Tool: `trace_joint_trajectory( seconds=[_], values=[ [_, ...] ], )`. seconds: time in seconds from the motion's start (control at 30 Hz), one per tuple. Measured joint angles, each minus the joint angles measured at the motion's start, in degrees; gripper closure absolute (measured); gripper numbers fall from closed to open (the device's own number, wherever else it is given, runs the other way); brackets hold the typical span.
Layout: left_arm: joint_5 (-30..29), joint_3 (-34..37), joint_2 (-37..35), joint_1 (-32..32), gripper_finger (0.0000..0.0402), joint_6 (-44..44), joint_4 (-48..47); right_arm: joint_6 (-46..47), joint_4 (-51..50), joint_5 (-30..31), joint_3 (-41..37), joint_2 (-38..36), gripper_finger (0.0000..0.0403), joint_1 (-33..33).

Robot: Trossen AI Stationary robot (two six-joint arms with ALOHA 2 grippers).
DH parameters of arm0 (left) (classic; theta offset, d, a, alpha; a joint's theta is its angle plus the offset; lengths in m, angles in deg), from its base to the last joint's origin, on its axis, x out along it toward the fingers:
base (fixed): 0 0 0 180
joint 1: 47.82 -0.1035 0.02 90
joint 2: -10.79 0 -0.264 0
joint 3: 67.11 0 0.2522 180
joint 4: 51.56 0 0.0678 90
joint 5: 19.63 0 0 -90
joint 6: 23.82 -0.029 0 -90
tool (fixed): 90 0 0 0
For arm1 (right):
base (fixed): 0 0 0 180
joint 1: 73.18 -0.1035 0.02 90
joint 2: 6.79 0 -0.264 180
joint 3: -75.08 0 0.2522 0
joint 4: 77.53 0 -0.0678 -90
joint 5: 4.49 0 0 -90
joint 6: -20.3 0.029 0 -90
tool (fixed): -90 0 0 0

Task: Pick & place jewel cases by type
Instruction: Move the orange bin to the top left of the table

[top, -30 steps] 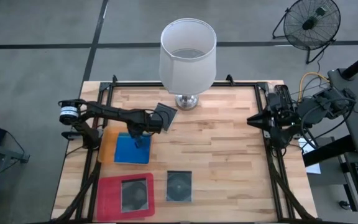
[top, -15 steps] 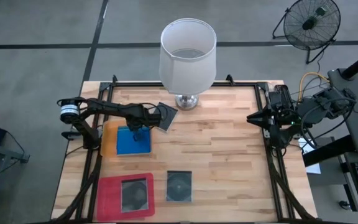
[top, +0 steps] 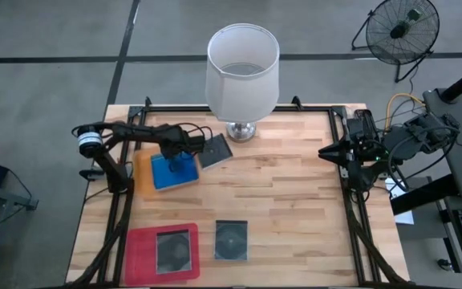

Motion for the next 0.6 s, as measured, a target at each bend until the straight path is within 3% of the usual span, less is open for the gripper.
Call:
trace_joint_trajectory(
  seconds=[0.2,0.37,0.6],
  values=[
    [-0.2,-1.1,-0.3,-2.7,0.0402,-0.7,-0.4,1.3,0.0,0.0,0.0,0.0,0.0346,0.0],
    [5.3,-5.4,-1.1,-0.9,0.0402,2.0,-1.8,1.2,-0.1,0.0,0.0,-0.1,0.0346,0.0],
    [12.8,-15.4,-1.5,5.1,0.0402,5.7,-11.2,1.2,-0.5,0.0,0.0,-0.1,0.0346,0.0]
  ],
)
